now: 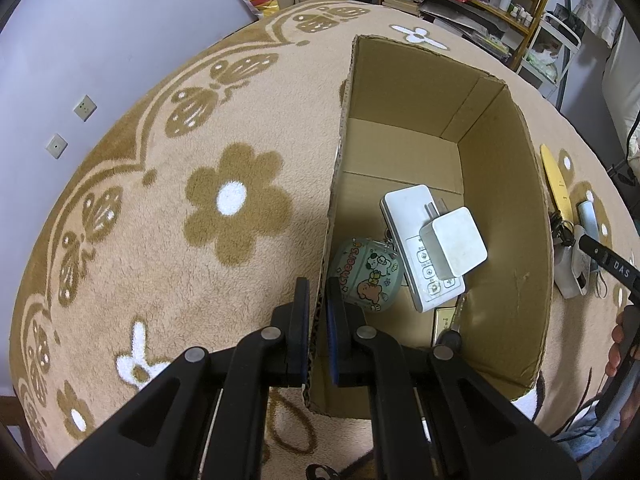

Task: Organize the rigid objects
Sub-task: 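Move the right gripper back over the item pile, then grasp the white lotion tube with the right gripper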

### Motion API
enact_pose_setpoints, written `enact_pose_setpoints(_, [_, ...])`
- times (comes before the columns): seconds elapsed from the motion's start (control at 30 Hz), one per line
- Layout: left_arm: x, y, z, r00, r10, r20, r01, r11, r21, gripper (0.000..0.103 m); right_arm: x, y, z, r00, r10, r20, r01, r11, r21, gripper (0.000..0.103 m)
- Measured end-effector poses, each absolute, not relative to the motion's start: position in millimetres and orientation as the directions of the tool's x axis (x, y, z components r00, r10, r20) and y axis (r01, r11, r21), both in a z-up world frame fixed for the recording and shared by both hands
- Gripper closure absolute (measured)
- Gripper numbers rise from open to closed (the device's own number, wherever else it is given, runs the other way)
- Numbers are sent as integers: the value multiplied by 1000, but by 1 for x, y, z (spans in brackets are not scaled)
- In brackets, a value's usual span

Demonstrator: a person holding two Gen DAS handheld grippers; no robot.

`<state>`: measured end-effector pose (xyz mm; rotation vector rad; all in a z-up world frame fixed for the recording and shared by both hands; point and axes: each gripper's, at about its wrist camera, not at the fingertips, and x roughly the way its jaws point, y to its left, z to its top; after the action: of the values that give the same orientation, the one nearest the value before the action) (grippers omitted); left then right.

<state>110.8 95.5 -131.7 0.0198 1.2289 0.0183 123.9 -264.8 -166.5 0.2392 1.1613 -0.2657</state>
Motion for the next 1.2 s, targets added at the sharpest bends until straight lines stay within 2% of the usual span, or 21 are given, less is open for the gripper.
enact_pose_setpoints(0.13, [111,95,-132,335,24,-942,-4,1000,24,96,125,-282,-172,347,-120,-930,412,911,36,7])
enact_pose_setpoints(0.37, [111,95,-132,335,34,-942,0,999,36,96,130,-299,-183,334,-82,-939,457,886,85,7])
enact_pose_setpoints(0.87, [112,96,-133,332,26,-943,-6,1000,26,96,118,-266,-189,315,-212,-925,458,888,-48,8])
enact_pose_setpoints(0.9, [112,96,-133,332,27,-943,-5,1000,27,96,119,-266,-189,313,-212,-926,461,886,-47,10])
enact_pose_setpoints(1.0, [112,96,-133,333,28,-943,-3,1000,29,95,120,-264,-187,315,-176,-933,461,887,-12,28])
enact_pose_setpoints(1.07, [112,96,-133,333,27,-943,-4,1000,27,95,120,-261,-185,326,-145,-934,447,895,17,47])
enact_pose_setpoints(1.13, [112,95,-134,332,28,-943,-4,1000,28,95,120,-259,-184,337,-108,-935,433,900,52,57])
enact_pose_setpoints(1.2, [112,96,-134,332,28,-943,-4,1000,28,95,120,-261,-184,341,-93,-936,439,895,71,57])
